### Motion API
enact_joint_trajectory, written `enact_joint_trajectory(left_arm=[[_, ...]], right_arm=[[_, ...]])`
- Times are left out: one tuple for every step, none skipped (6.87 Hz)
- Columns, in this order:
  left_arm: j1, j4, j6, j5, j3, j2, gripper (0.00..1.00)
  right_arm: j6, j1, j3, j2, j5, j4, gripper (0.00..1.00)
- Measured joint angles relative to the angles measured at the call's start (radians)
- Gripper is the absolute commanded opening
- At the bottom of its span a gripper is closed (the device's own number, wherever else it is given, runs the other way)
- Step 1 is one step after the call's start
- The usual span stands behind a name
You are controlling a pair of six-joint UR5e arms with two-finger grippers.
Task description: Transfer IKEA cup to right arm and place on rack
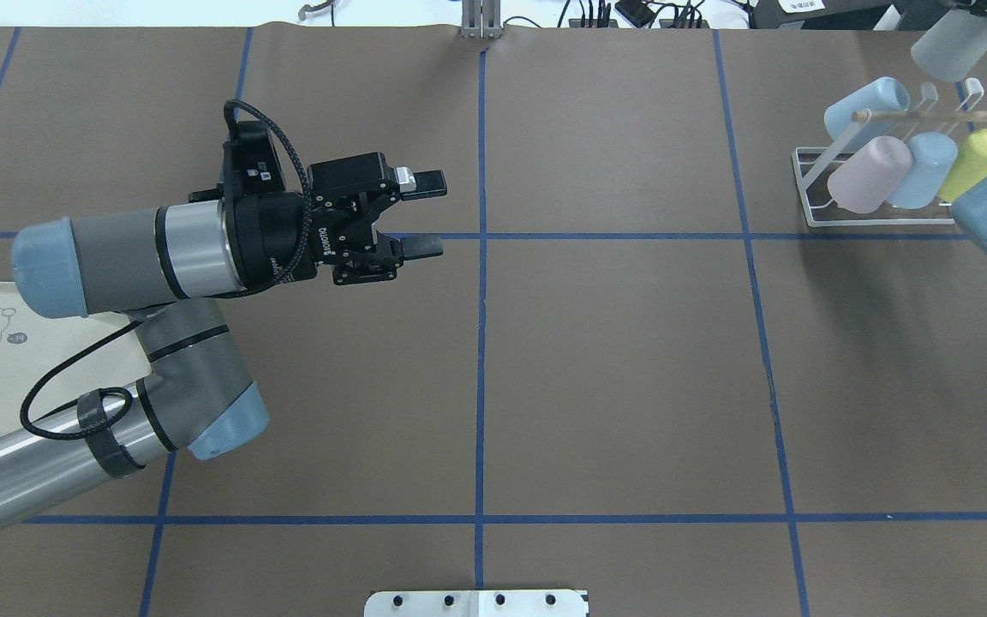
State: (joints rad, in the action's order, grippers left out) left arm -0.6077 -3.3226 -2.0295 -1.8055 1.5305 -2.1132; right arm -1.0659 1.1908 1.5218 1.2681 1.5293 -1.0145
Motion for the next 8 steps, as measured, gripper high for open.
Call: enact_joint_trajectory(left_arm=[[0.006, 0.000, 0.003, 0.006, -0.001, 0.000, 1.00], [0.013, 0.000, 0.008, 0.019, -0.001, -0.001, 1.00], [0.018, 0.000, 0.013, 0.030, -0.001, -0.001, 1.00], [0.022, 0.000, 0.016, 0.035, -0.001, -0.001, 1.00], [0.025, 0.000, 0.017, 0.037, -0.002, -0.001, 1.00], [0.027, 0.000, 0.021, 0.038, -0.003, -0.001, 1.00], [0.030, 0.000, 0.026, 0.038, -0.004, -0.001, 1.00], [0.032, 0.000, 0.029, 0.038, -0.005, -0.001, 1.00]], right_arm=[[0.009, 0.000, -0.004, 0.005, 0.000, 0.001, 0.00], [0.012, 0.000, -0.009, 0.010, -0.001, 0.002, 0.00], [0.012, -0.001, -0.013, 0.014, -0.004, 0.002, 0.00], [0.011, -0.002, -0.018, 0.017, -0.011, 0.003, 0.00], [0.009, -0.002, -0.024, 0.017, -0.015, 0.003, 0.00], [0.005, -0.002, -0.033, 0.017, -0.017, 0.004, 0.00], [0.001, -0.004, -0.038, 0.016, -0.018, 0.005, 0.00], [-0.002, -0.007, -0.039, 0.015, -0.018, 0.005, 0.00]])
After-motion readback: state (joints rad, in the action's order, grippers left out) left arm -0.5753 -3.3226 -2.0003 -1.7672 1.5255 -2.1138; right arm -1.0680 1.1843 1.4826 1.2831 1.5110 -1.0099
